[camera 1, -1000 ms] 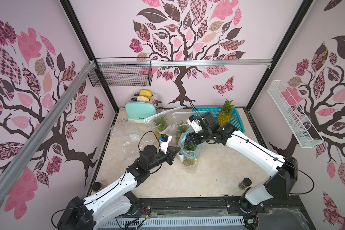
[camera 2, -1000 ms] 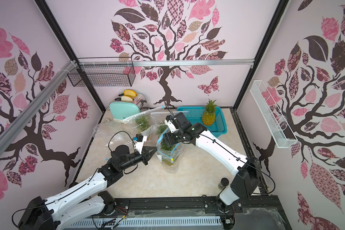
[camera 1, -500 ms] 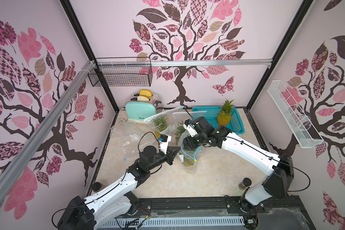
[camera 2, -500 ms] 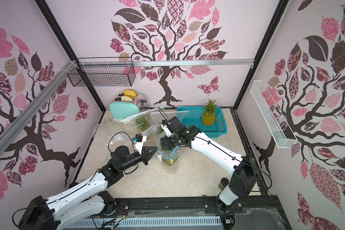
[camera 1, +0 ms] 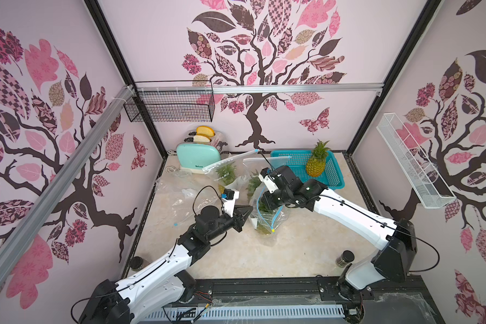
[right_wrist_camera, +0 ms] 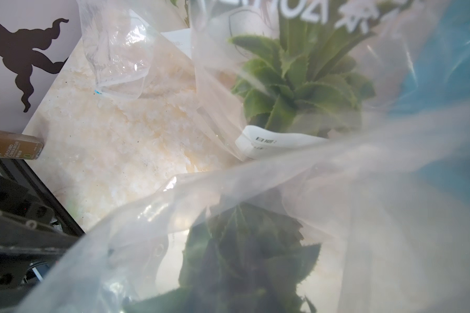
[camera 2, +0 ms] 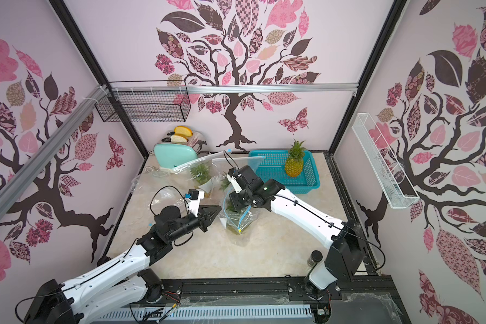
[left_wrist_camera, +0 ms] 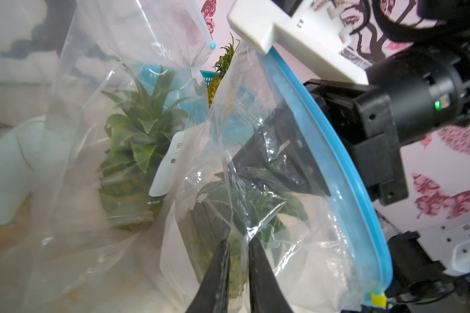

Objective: Open the zip-top bag and take out the pineapple
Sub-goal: Pick up the pineapple from the zipper food storage bag.

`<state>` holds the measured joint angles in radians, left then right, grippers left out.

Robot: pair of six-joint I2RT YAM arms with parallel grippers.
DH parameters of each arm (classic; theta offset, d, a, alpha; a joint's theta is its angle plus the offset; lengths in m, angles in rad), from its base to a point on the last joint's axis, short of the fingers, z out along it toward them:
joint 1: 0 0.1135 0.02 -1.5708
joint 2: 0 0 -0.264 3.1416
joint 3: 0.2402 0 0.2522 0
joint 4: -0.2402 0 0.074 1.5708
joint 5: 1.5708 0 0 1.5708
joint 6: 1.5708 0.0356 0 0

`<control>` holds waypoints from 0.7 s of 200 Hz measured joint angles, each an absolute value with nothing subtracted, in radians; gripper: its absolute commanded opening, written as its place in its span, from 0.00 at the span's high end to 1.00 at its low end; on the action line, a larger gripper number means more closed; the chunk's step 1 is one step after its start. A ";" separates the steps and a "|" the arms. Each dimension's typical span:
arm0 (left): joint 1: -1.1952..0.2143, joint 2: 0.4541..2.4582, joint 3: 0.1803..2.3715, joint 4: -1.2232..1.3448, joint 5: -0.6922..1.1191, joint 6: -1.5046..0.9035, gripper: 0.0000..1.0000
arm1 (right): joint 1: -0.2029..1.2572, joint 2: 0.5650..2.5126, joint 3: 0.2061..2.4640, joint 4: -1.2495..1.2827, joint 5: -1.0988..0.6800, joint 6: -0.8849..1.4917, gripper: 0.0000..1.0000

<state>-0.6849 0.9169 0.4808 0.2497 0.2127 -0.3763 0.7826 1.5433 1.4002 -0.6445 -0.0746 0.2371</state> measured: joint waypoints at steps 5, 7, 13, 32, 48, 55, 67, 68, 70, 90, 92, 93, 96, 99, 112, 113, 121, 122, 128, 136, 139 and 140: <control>-0.685 0.910 0.484 0.237 0.204 -0.365 0.61 | 0.783 1.543 1.401 -0.647 -0.075 0.237 1.00; -0.685 0.908 0.486 0.232 0.198 -0.372 0.60 | 0.783 1.543 1.402 -0.648 -0.074 0.237 1.00; -0.684 0.902 0.491 0.216 0.189 -0.361 0.59 | 0.783 1.541 1.402 -0.648 -0.075 0.237 1.00; -0.678 0.887 0.518 0.152 0.166 -0.340 0.50 | 0.783 1.528 1.401 -0.669 -0.075 0.237 1.00; -0.671 0.868 0.534 0.105 0.148 -0.337 0.43 | 0.782 1.511 1.401 -0.697 -0.083 0.236 1.00; -0.668 0.854 0.537 0.086 0.141 -0.336 0.38 | 0.778 1.502 1.400 -0.710 -0.088 0.235 1.00; -0.662 0.818 0.537 0.052 0.126 -0.338 0.30 | 0.770 1.490 1.399 -0.733 -0.104 0.231 1.00; -0.661 0.814 0.537 0.048 0.124 -0.342 0.29 | 0.769 1.489 1.399 -0.735 -0.105 0.231 1.00; -0.660 0.807 0.537 0.043 0.123 -0.339 0.28 | 0.768 1.486 1.399 -0.738 -0.108 0.231 1.00; -0.632 0.741 0.537 0.007 0.123 -0.363 0.20 | 0.742 1.467 1.399 -0.754 -0.141 0.218 1.00; -0.629 0.736 0.537 0.007 0.126 -0.363 0.19 | 0.738 1.464 1.399 -0.755 -0.145 0.216 1.00; -0.627 0.732 0.537 0.005 0.125 -0.366 0.19 | 0.736 1.463 1.399 -0.756 -0.147 0.216 1.00; -0.620 0.725 0.537 0.003 0.129 -0.376 0.18 | 0.730 1.459 1.399 -0.757 -0.152 0.213 1.00; -0.612 0.716 0.535 0.003 0.133 -0.378 0.17 | 0.723 1.455 1.399 -0.759 -0.156 0.211 1.00; -0.574 0.688 0.525 0.009 0.160 -0.416 0.14 | 0.699 1.438 1.400 -0.764 -0.168 0.197 1.00; -0.572 0.687 0.524 0.010 0.161 -0.417 0.14 | 0.698 1.437 1.400 -0.765 -0.168 0.196 1.00; -0.547 0.676 0.510 0.018 0.184 -0.446 0.11 | 0.686 1.427 1.405 -0.774 -0.172 0.186 1.00; -0.543 0.675 0.508 0.018 0.187 -0.452 0.11 | 0.685 1.426 1.406 -0.775 -0.172 0.185 1.00; -0.525 0.674 0.494 0.029 0.208 -0.474 0.10 | 0.678 1.420 1.415 -0.787 -0.174 0.178 1.00; -0.508 0.677 0.476 0.045 0.233 -0.503 0.09 | 0.669 1.418 1.436 -0.808 -0.175 0.167 1.00; -0.503 0.680 0.469 0.054 0.243 -0.511 0.08 | 0.666 1.417 1.448 -0.816 -0.174 0.163 1.00; -0.501 0.682 0.464 0.058 0.249 -0.517 0.08 | 0.665 1.417 1.453 -0.820 -0.175 0.160 1.00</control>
<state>-0.5011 0.6815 0.4644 0.0578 0.2485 -0.5175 0.6647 1.4166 1.4528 -0.8200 -0.1745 0.1604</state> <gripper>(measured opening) 0.905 0.130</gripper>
